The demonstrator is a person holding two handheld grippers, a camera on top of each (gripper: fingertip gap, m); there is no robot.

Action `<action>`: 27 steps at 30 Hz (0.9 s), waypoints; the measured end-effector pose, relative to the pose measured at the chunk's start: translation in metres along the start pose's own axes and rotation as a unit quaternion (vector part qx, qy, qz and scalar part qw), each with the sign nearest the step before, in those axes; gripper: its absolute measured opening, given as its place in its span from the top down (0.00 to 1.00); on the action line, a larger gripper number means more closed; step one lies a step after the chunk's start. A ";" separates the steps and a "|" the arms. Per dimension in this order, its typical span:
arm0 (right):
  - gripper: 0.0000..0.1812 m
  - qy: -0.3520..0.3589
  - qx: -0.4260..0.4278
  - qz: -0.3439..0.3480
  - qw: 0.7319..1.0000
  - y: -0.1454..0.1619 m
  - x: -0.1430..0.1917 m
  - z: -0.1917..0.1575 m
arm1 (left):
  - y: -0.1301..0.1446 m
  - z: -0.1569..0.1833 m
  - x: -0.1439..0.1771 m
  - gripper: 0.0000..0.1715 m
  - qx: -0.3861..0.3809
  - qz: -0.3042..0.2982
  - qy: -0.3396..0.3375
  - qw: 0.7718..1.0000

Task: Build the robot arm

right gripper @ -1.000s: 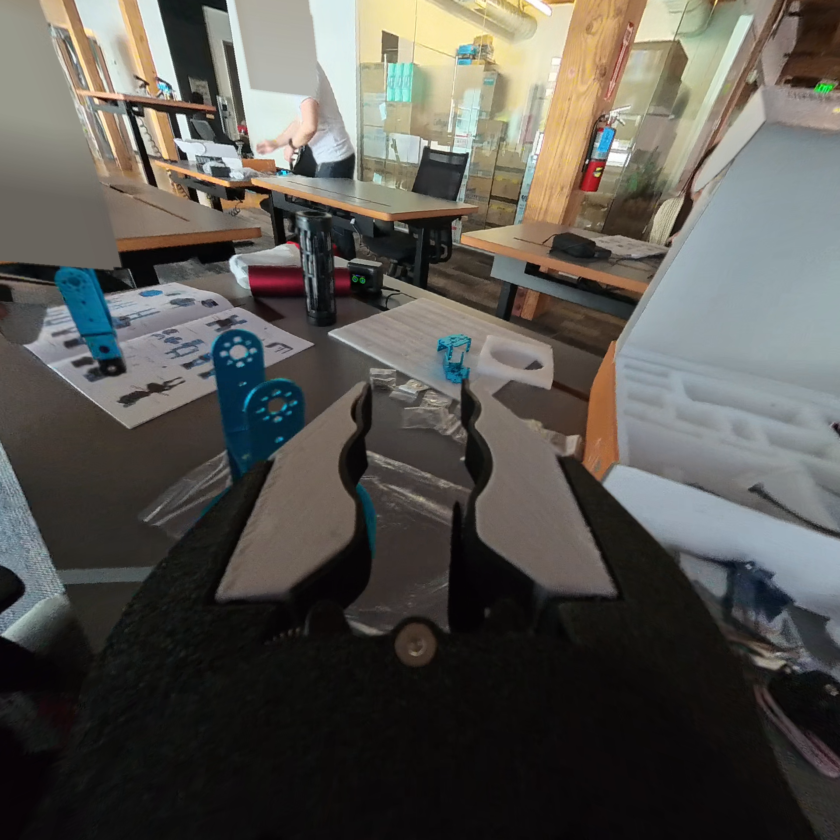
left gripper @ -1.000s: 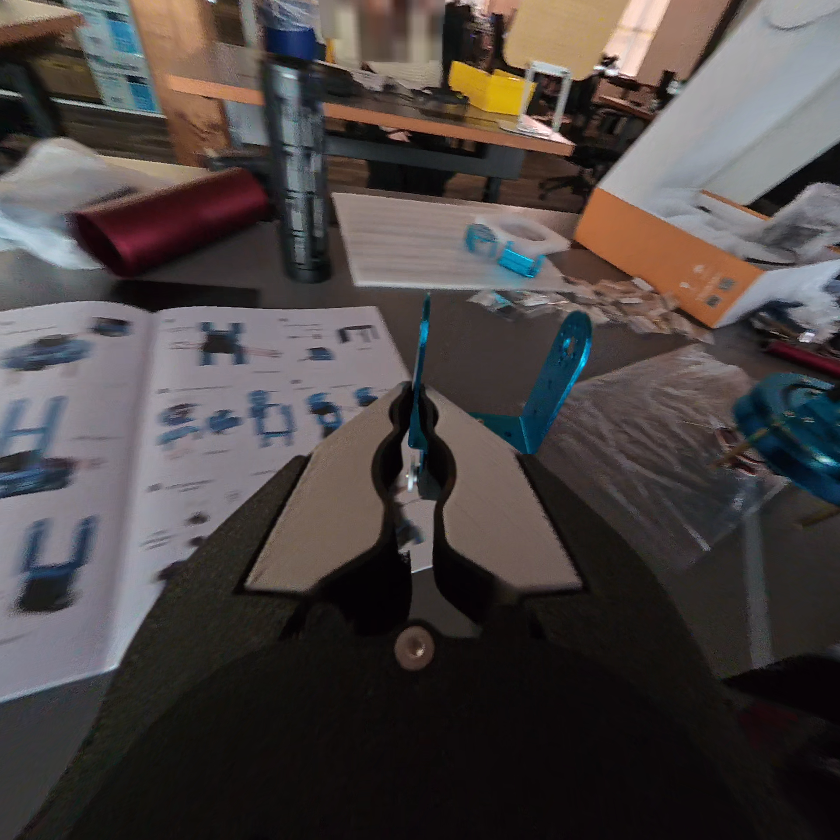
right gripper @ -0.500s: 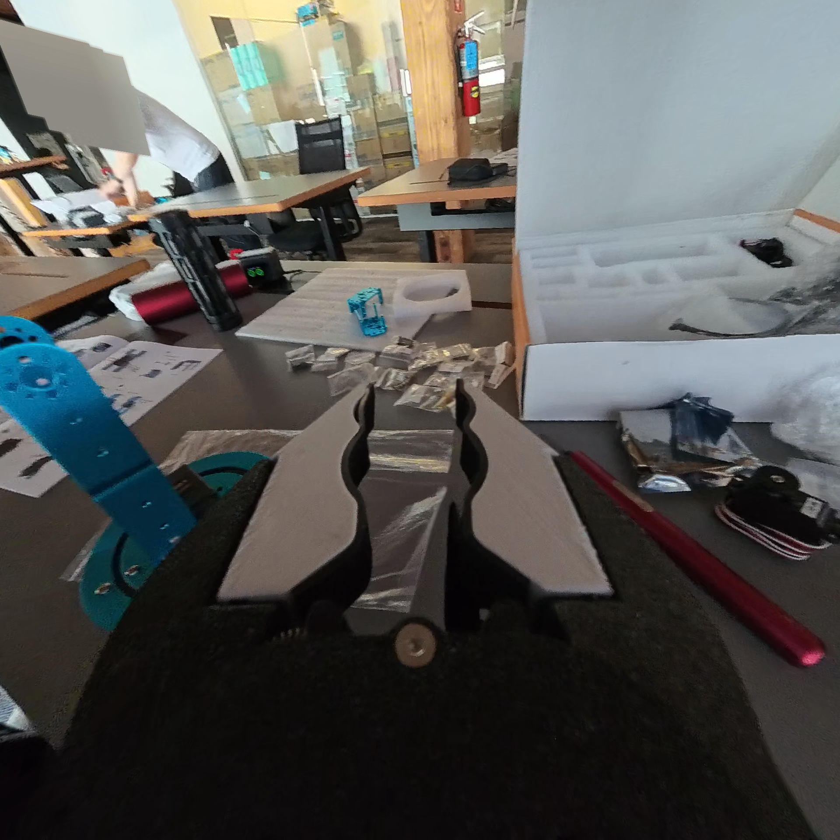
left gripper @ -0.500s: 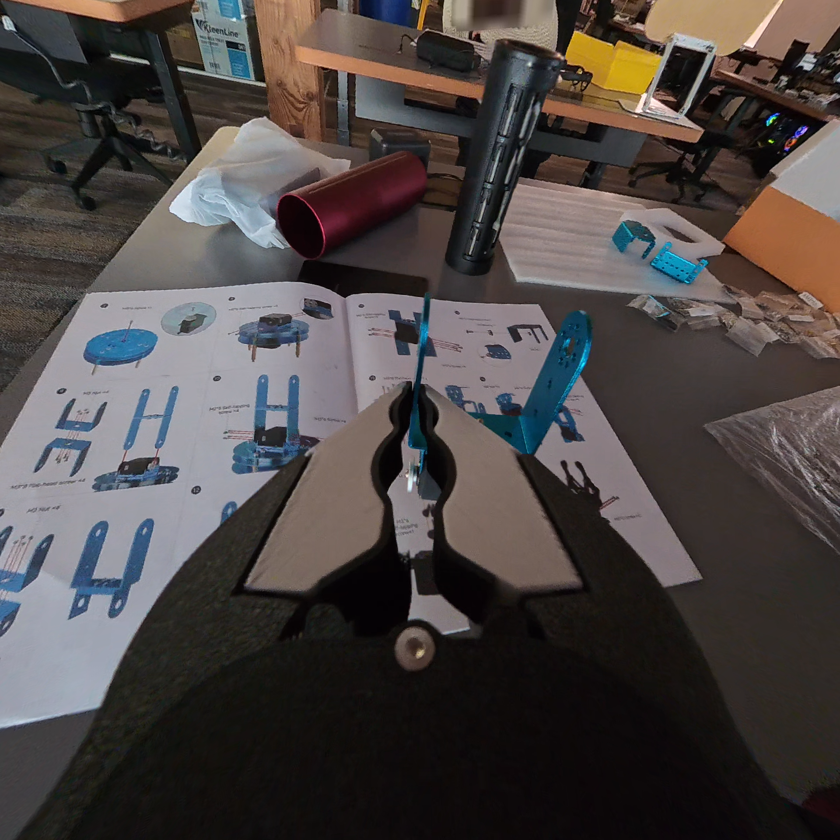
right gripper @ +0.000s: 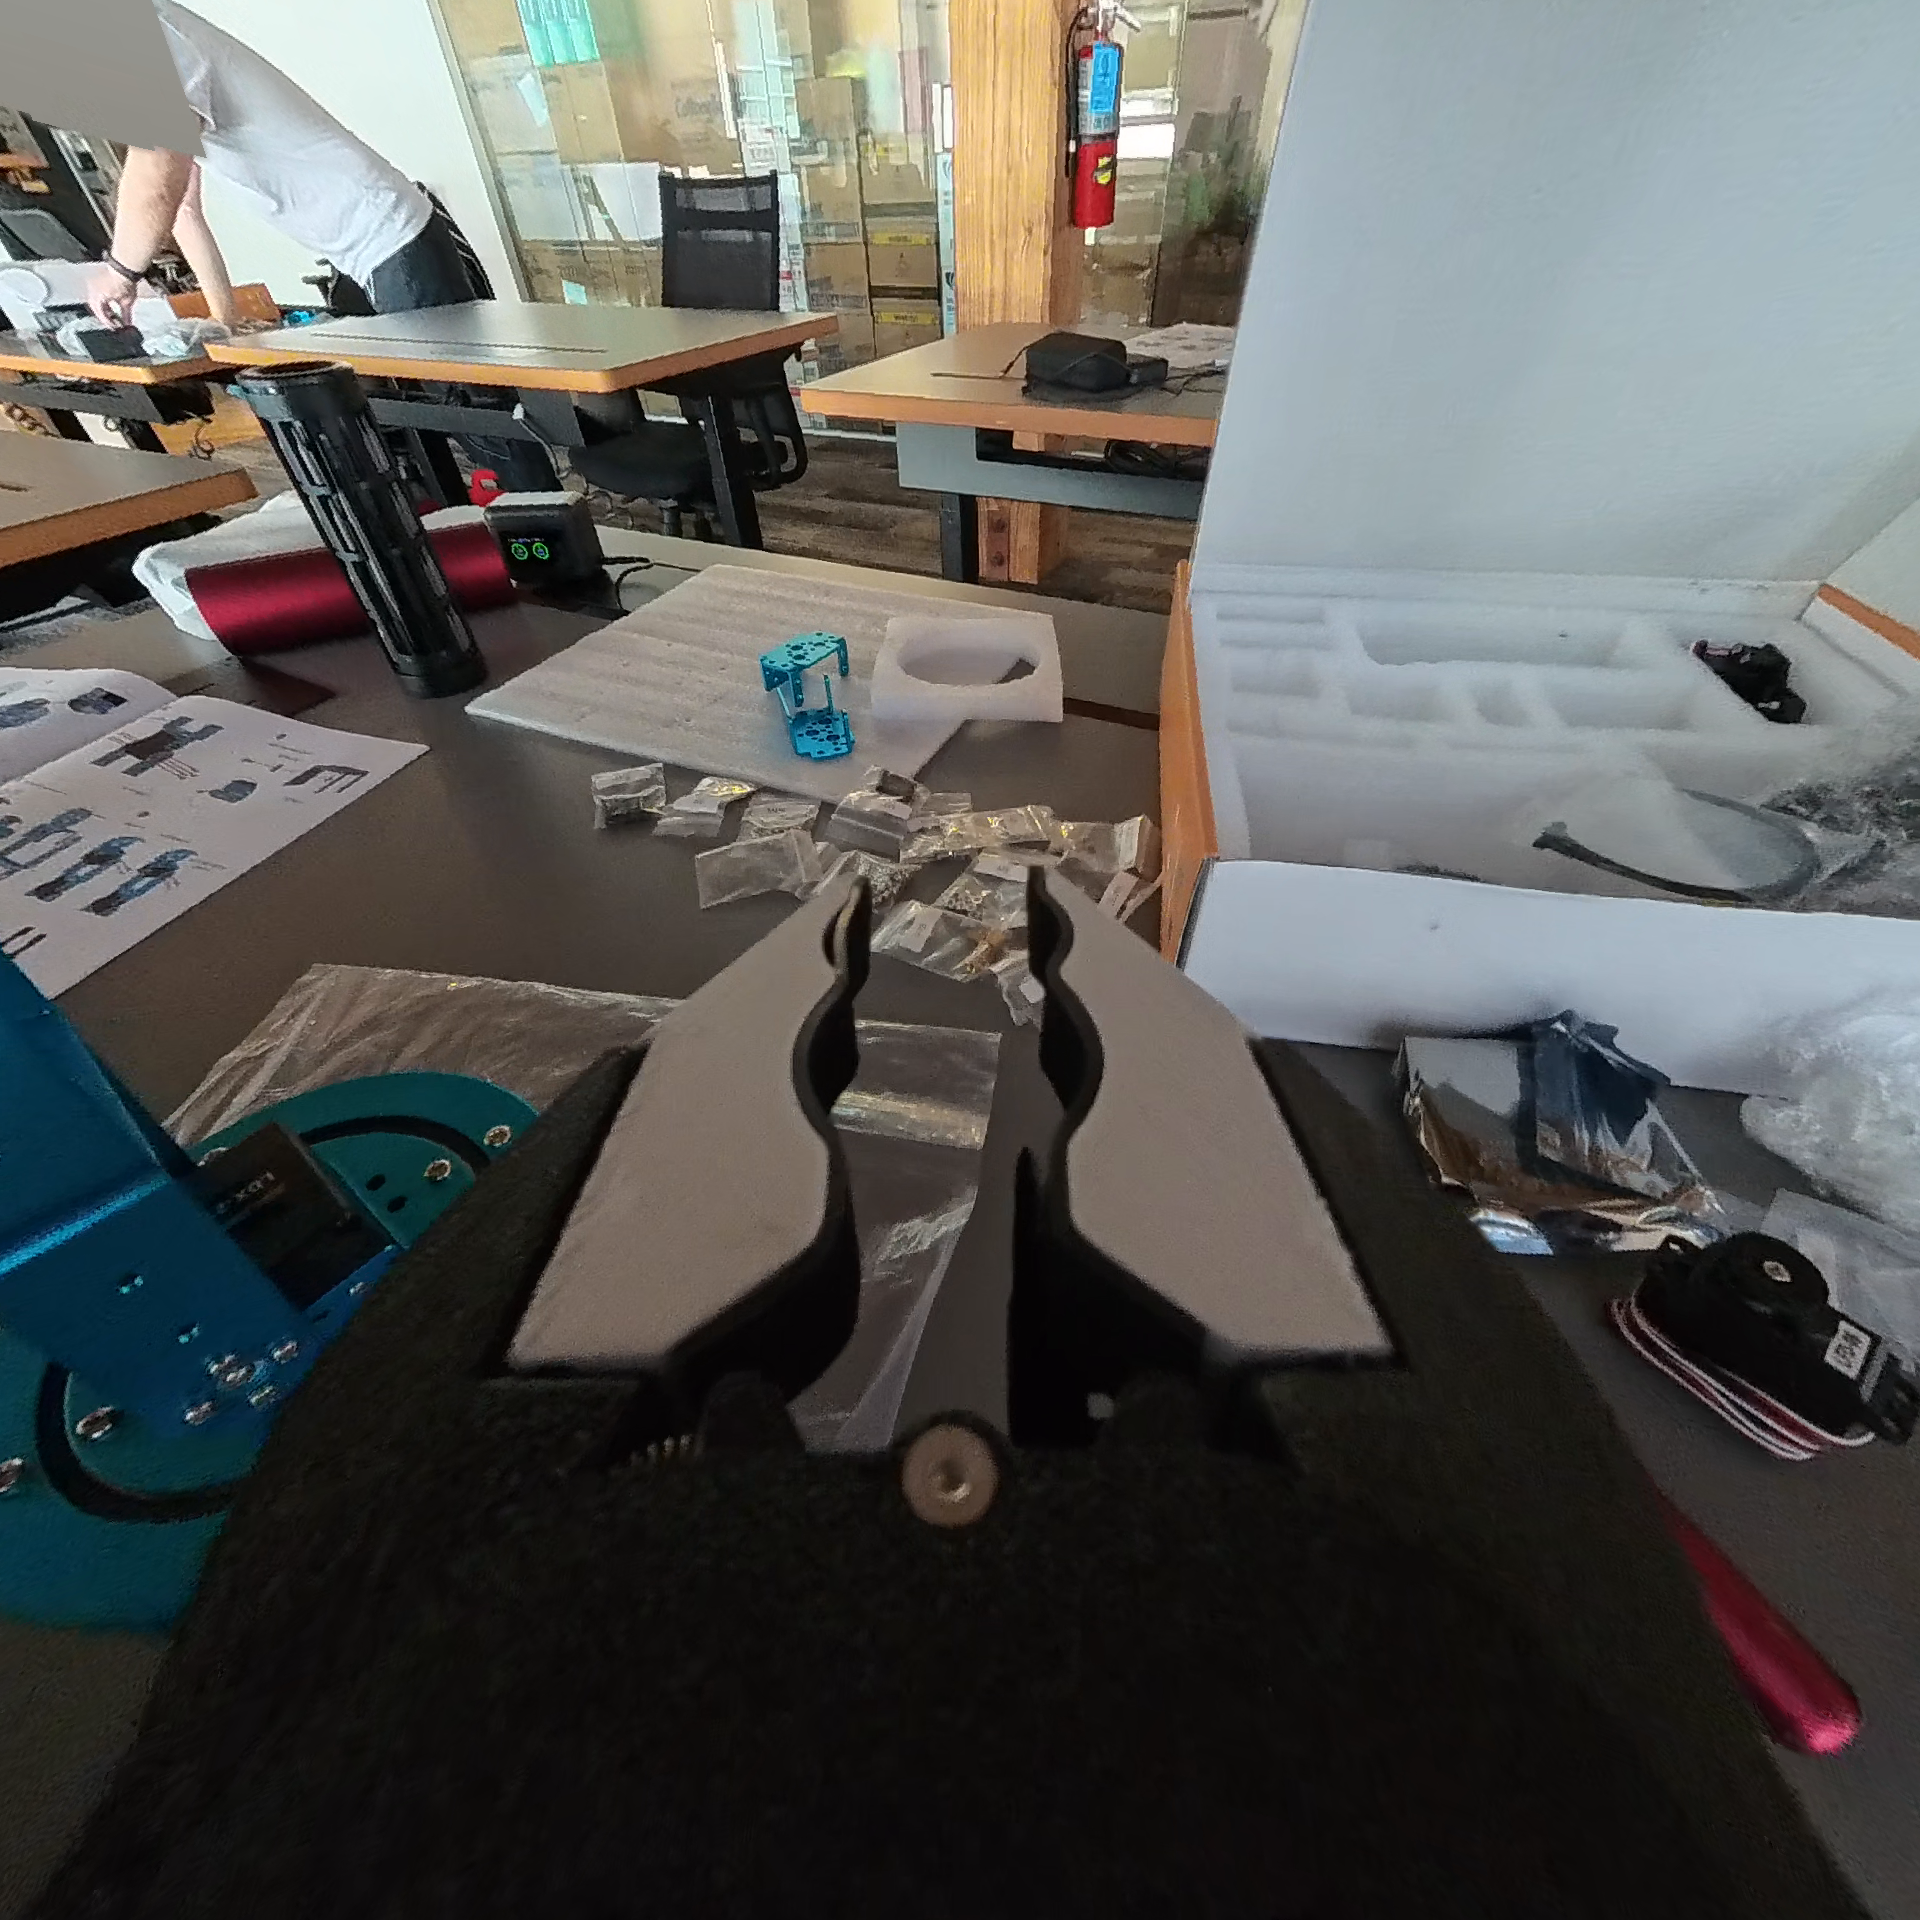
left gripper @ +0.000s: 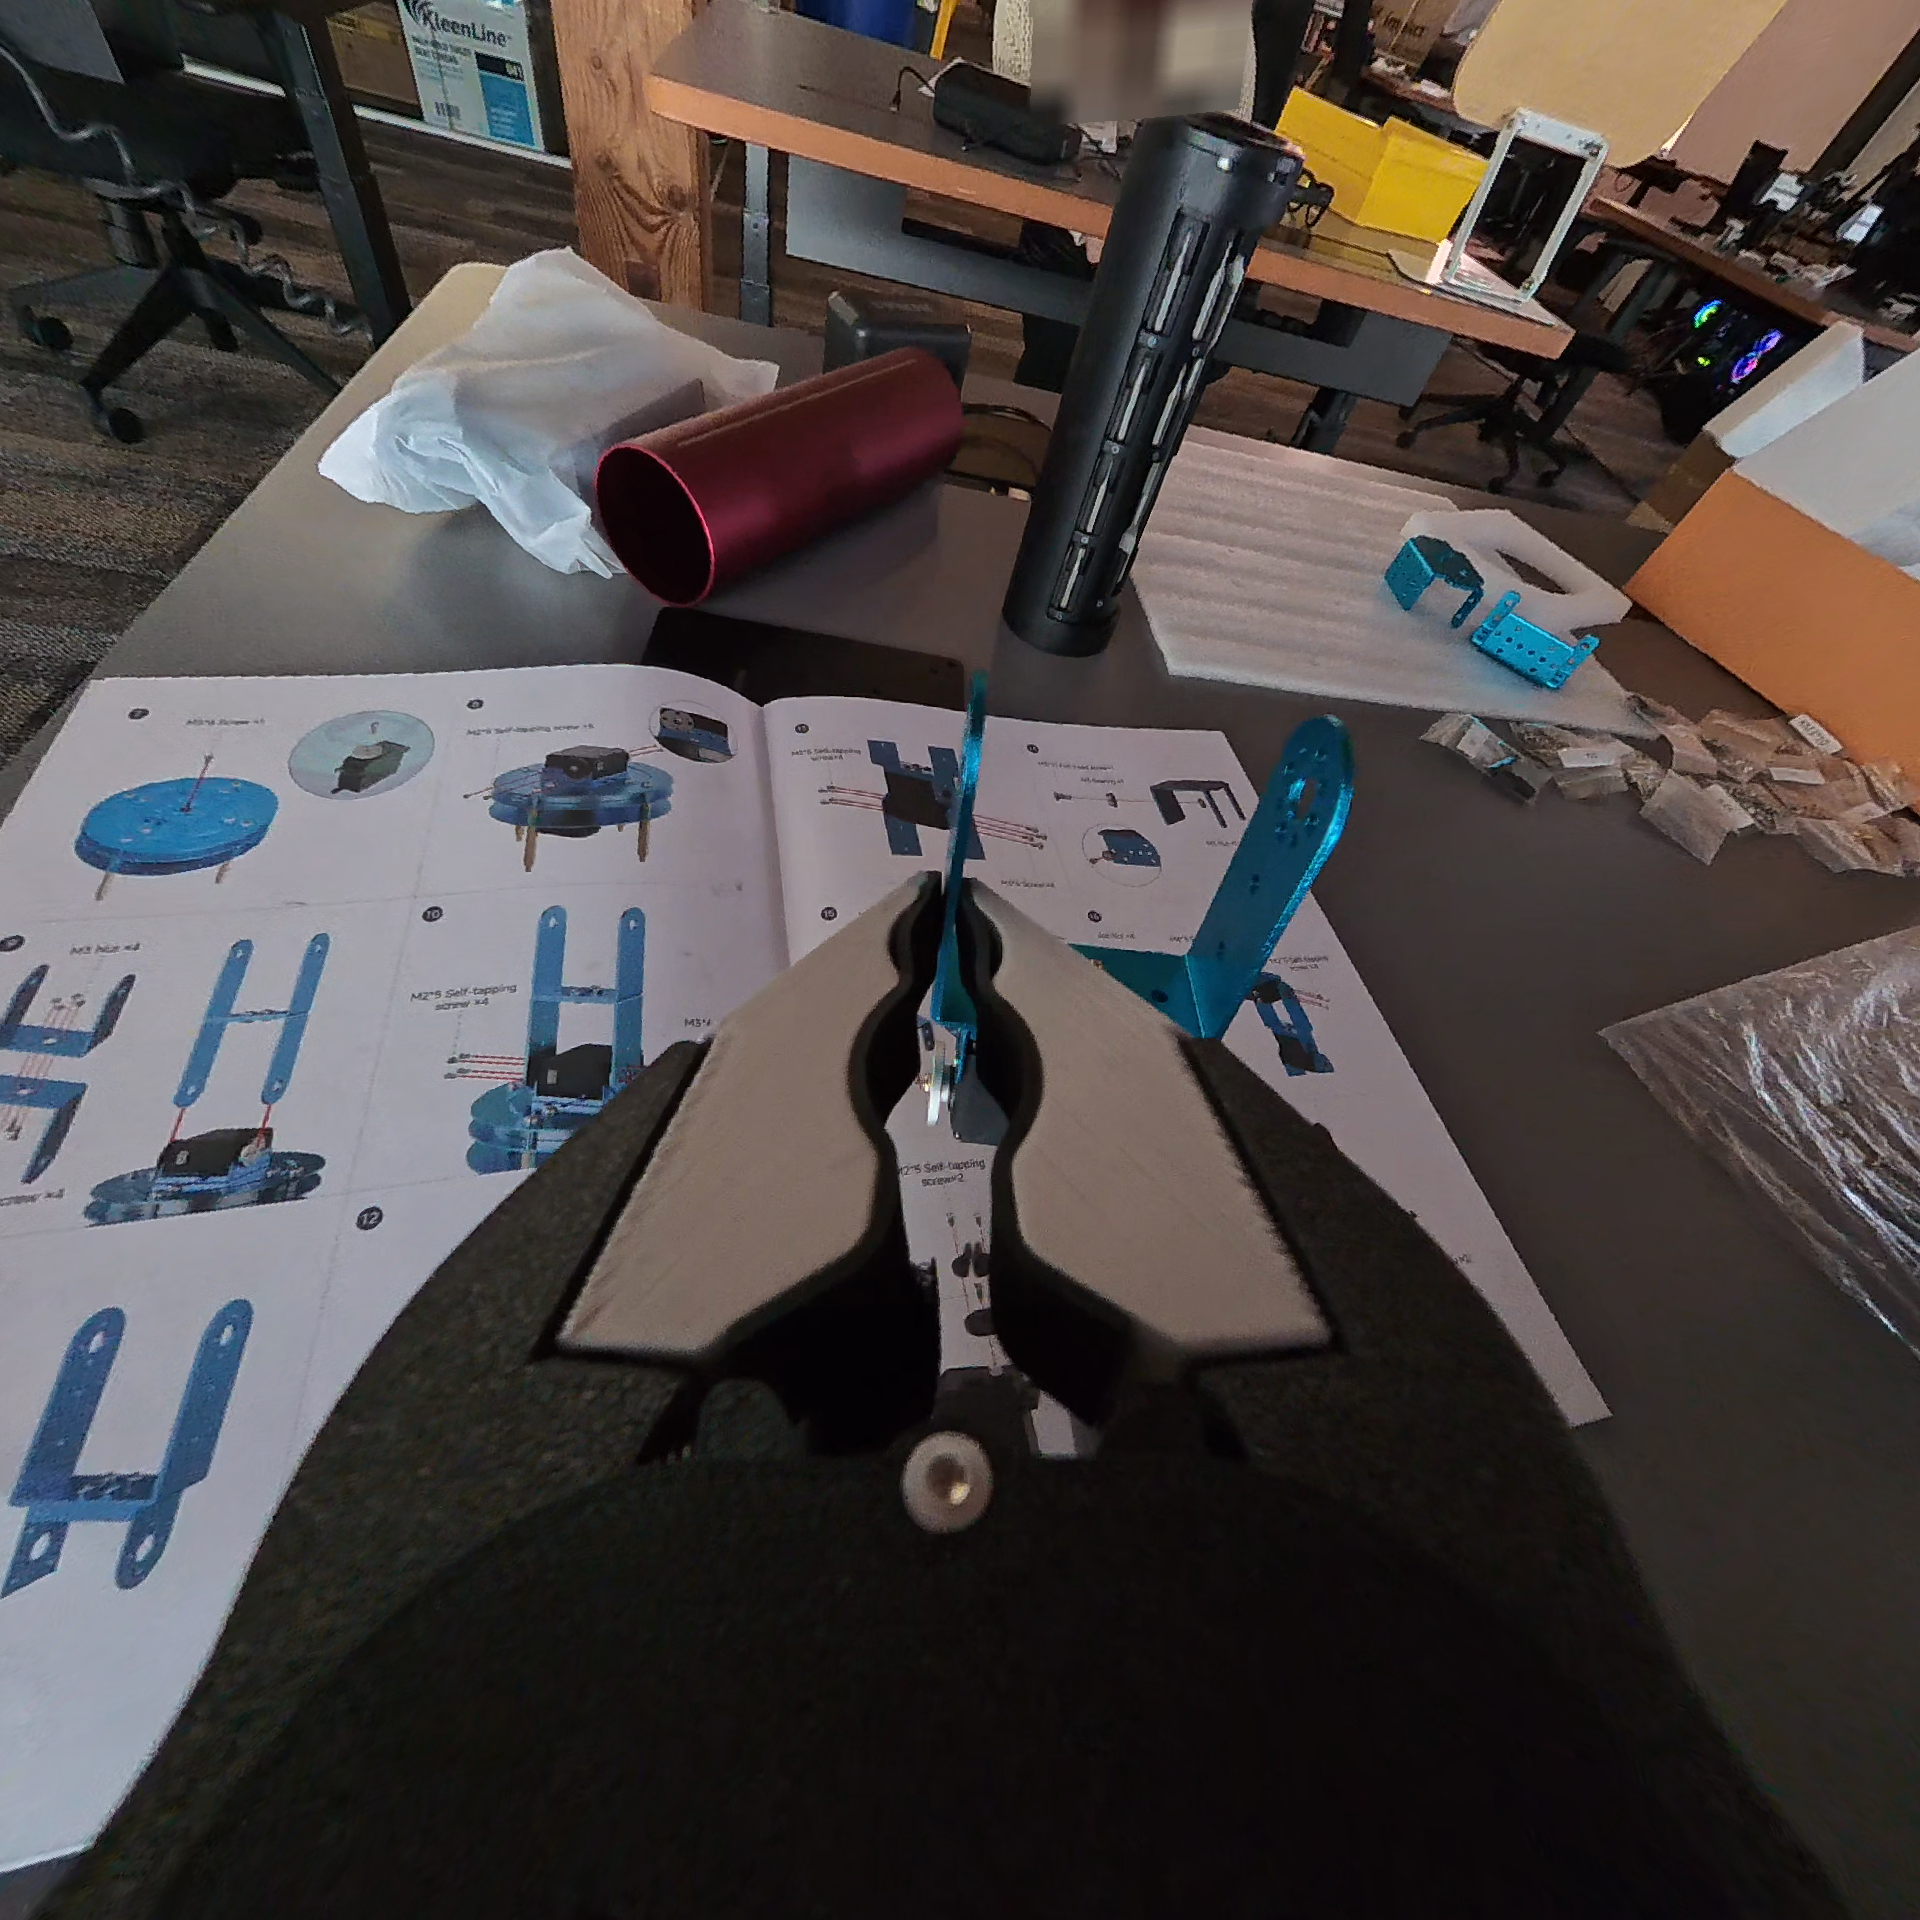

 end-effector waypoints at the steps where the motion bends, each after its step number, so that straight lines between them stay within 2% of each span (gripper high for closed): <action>1: 0.84 -0.003 0.000 -0.001 1.000 0.000 -0.002 0.000 | 0.000 0.000 0.000 1.00 0.002 -0.001 0.003 1.000; 9: 0.84 -0.017 -0.006 -0.011 1.000 0.005 -0.006 0.000 | -0.005 0.006 0.002 1.00 0.016 0.015 0.056 0.998; 12: 0.84 -0.057 -0.002 0.003 0.998 -0.003 -0.004 -0.003 | -0.012 0.024 0.003 1.00 -0.013 0.028 0.168 0.985; 13: 0.84 -0.094 0.005 0.010 0.996 -0.010 -0.005 -0.006 | -0.018 0.033 0.004 1.00 -0.028 0.040 0.230 0.972; 15: 0.83 -0.199 0.027 -0.002 0.980 -0.031 -0.010 -0.018 | -0.030 0.055 0.007 1.00 -0.064 0.065 0.364 0.927; 18: 0.80 -0.384 0.085 -0.034 0.919 -0.063 -0.026 -0.052 | -0.049 0.092 0.015 1.00 -0.131 0.103 0.541 0.824; 19: 0.80 -0.445 0.108 -0.043 0.888 -0.072 -0.032 -0.067 | -0.056 0.103 0.015 1.00 -0.134 0.096 0.584 0.795; 21: 0.79 -0.570 0.128 -0.065 0.809 -0.087 -0.045 -0.098 | -0.065 0.127 0.013 1.00 -0.152 0.066 0.652 0.740; 24: 0.76 -0.691 0.140 -0.137 0.696 -0.100 -0.075 -0.148 | -0.070 0.163 0.011 1.00 -0.200 0.041 0.707 0.678; 27: 0.73 -0.758 0.163 -0.188 0.603 -0.103 -0.102 -0.204 | -0.077 0.198 0.009 1.00 -0.242 0.032 0.731 0.638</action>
Point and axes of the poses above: each gripper's, where its closed fingertips meet, x back along the fingers, y out of its underside, z = x × y across the jaws, the point moved 9 cm from there along x, back along the fingers, and after that the axes turned 4 degrees about y, right-handed, at the moved point
